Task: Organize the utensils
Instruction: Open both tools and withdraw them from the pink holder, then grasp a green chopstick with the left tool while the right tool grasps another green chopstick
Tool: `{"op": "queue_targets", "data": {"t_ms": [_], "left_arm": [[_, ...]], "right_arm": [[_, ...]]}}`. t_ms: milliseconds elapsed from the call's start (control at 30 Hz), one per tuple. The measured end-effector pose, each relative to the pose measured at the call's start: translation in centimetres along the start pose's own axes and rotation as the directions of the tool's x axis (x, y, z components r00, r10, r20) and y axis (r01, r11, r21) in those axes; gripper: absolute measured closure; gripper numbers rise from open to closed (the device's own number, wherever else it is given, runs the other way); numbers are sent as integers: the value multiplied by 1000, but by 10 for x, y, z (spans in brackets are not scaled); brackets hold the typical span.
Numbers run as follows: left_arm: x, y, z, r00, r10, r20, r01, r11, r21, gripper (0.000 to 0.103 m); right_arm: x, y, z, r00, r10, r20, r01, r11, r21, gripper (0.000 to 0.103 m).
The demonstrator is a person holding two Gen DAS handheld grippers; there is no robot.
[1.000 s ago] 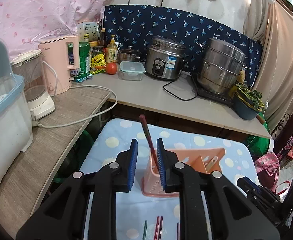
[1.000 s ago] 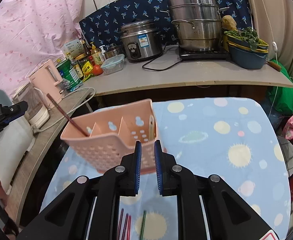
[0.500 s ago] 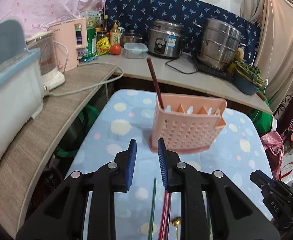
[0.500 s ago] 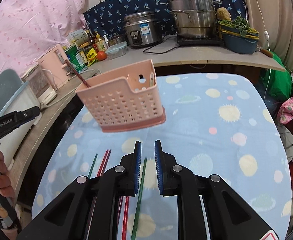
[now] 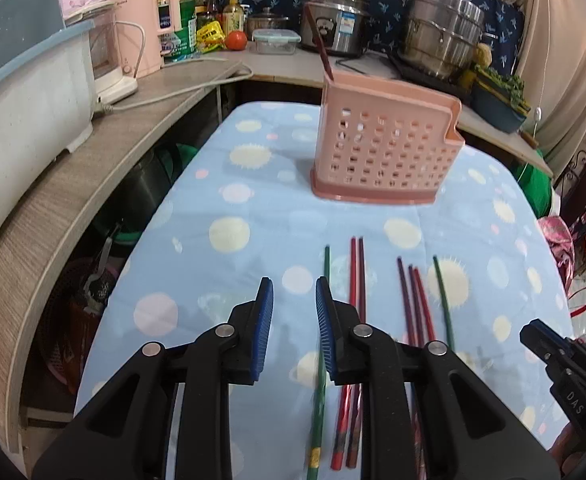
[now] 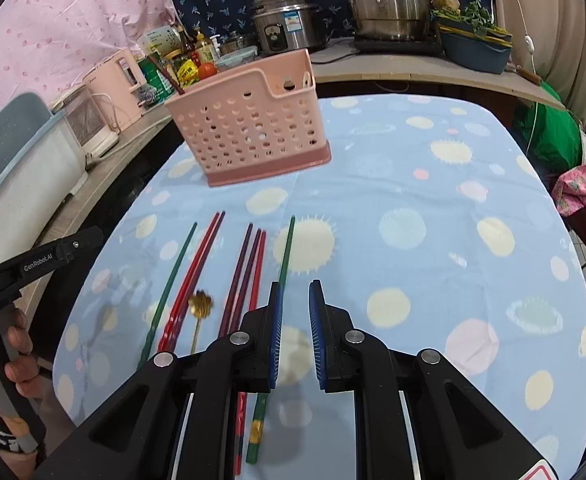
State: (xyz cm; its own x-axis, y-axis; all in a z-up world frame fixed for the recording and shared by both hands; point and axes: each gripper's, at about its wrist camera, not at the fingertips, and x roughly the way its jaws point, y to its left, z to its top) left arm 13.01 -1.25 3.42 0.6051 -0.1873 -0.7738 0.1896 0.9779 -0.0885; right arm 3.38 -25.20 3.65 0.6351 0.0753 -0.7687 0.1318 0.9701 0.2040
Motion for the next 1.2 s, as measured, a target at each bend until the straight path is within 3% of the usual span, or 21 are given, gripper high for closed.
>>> {"op": "queue_targets", "data": {"t_ms": [633,1200], "left_arm": [[9,5,-71,992,-6,-123,6,1000,6,82],[7,4,-90,988,-14,-151,17,1000,21,75]], "right_arm": [[7,23,-64,995,14,-104,-18,999,-39,88],[18,25,-84,990,11,-139,-18,999,-45,88]]}}
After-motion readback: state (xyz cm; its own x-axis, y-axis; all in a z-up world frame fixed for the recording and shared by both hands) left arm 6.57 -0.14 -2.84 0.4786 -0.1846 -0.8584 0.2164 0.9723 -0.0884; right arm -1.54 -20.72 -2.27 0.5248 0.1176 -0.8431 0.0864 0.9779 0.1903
